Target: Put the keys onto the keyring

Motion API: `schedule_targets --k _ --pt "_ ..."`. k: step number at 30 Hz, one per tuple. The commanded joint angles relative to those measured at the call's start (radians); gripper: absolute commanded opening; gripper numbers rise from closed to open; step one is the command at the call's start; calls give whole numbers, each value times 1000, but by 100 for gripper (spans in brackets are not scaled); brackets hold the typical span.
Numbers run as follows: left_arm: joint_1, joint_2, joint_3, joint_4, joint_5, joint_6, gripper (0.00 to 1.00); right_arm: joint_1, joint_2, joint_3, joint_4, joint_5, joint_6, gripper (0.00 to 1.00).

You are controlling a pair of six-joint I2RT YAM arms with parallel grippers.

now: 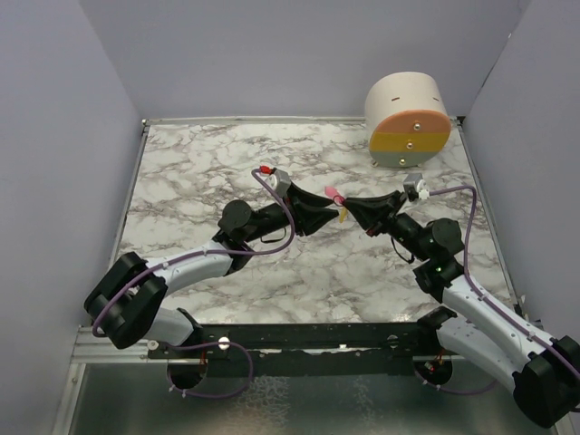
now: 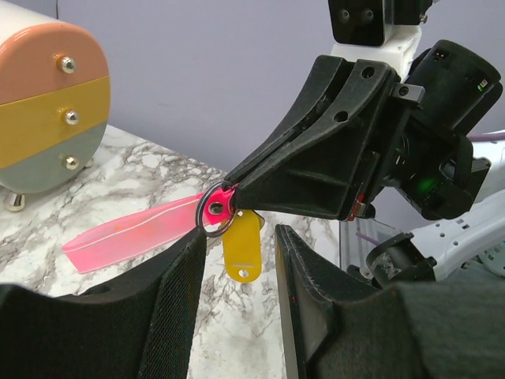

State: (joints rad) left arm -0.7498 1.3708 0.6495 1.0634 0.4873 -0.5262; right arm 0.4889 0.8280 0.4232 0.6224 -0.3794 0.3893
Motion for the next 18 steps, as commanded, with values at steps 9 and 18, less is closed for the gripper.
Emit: schedule_targets --k 9,18 --pt "0 34 51 75 38 -19 43 -6 -22 -9 39 -16 16 1" --pt "0 55 59 81 38 -23 42 -6 -34 -9 32 -19 18 1"
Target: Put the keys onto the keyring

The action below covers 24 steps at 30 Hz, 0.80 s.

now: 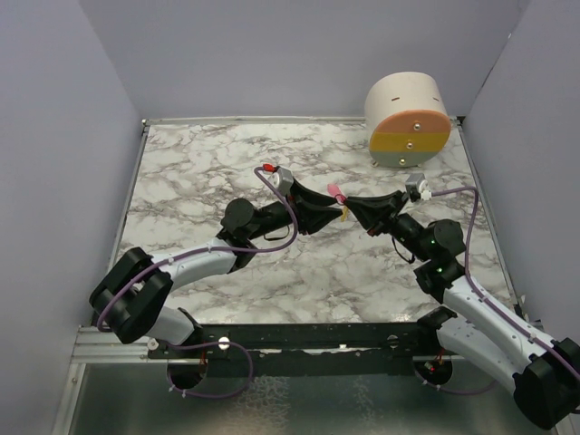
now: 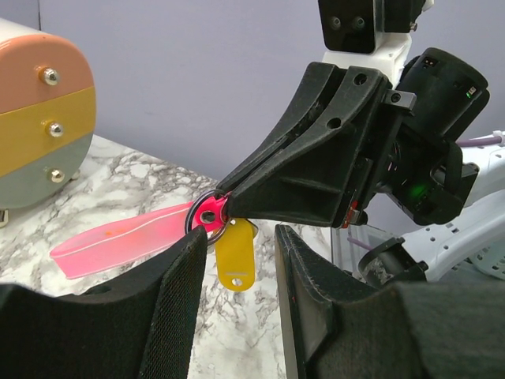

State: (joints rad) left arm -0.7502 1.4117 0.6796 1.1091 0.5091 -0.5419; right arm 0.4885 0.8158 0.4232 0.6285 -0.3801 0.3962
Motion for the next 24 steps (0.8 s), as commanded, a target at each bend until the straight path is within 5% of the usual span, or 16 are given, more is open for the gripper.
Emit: schedule_targets --k 1,7,13,21,24 --pt "0 16 28 36 16 -7 42 -6 -24 -9 25 -18 10 1" --pt "0 31 35 73 26 -22 40 -5 -23 -9 26 -15 7 1" --pt "0 45 33 124 54 -47 27 -5 -19 -11 26 -8 8 1" --pt "6 37 21 120 39 -53 33 -5 -31 -14 22 2 1 1" --pt "6 43 26 125 53 -60 26 -5 -28 -14 22 1 2 1"
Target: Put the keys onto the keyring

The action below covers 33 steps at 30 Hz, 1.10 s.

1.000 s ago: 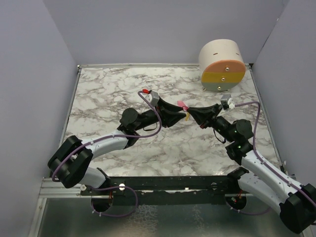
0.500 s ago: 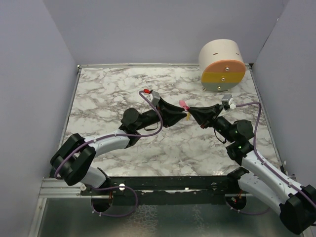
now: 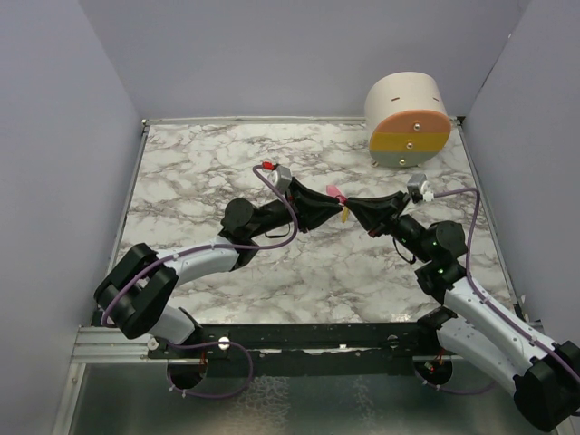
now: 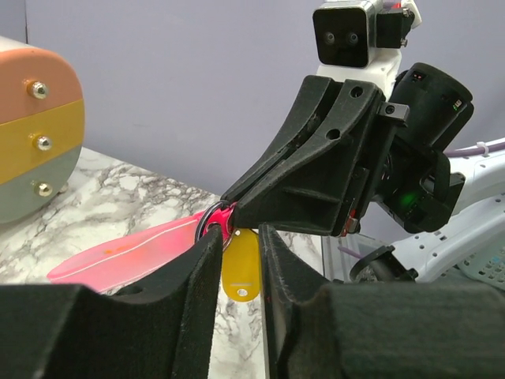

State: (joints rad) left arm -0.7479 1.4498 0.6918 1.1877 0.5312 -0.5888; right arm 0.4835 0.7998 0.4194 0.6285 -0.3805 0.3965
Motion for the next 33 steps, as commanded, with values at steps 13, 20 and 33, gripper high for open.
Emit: schedule_targets --k 13,20,33 --pt "5 17 21 62 46 -36 0 0 4 -10 23 9 -4 1" --pt "7 -5 6 60 31 -31 0 -1 4 -11 27 3 -3 1" --pt "63 -123 -79 -23 -57 -21 46 -1 -21 -12 16 6 -6 1"
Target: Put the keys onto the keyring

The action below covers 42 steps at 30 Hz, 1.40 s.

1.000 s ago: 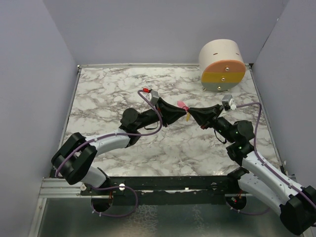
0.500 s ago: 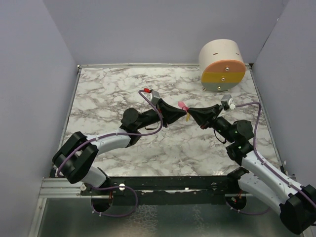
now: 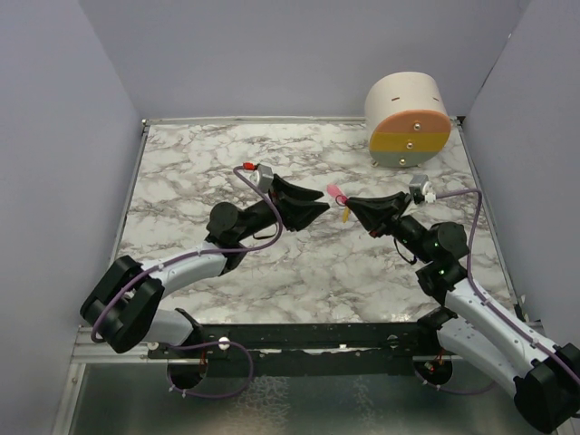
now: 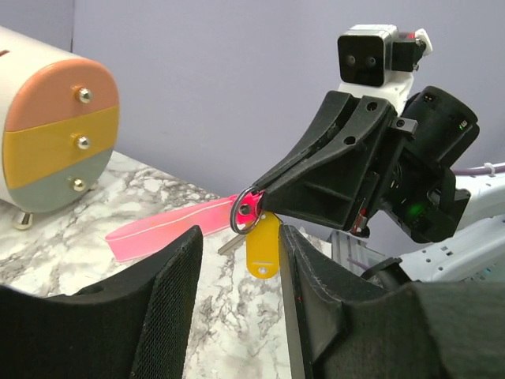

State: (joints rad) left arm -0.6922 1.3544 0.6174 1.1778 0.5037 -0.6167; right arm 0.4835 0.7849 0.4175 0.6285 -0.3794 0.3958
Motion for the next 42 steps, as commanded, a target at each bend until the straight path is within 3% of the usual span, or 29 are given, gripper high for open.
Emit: schedule_targets --k 1,31,42 --pt "8 -23 -1 -14 -24 5 46 -1 -2 -11 19 0 -4 1" --pt "6 171 91 209 119 -161 45 0 21 -15 57 -30 10 1" --pt "-4 192 106 216 136 -173 43 -1 26 -17 61 -27 9 1"
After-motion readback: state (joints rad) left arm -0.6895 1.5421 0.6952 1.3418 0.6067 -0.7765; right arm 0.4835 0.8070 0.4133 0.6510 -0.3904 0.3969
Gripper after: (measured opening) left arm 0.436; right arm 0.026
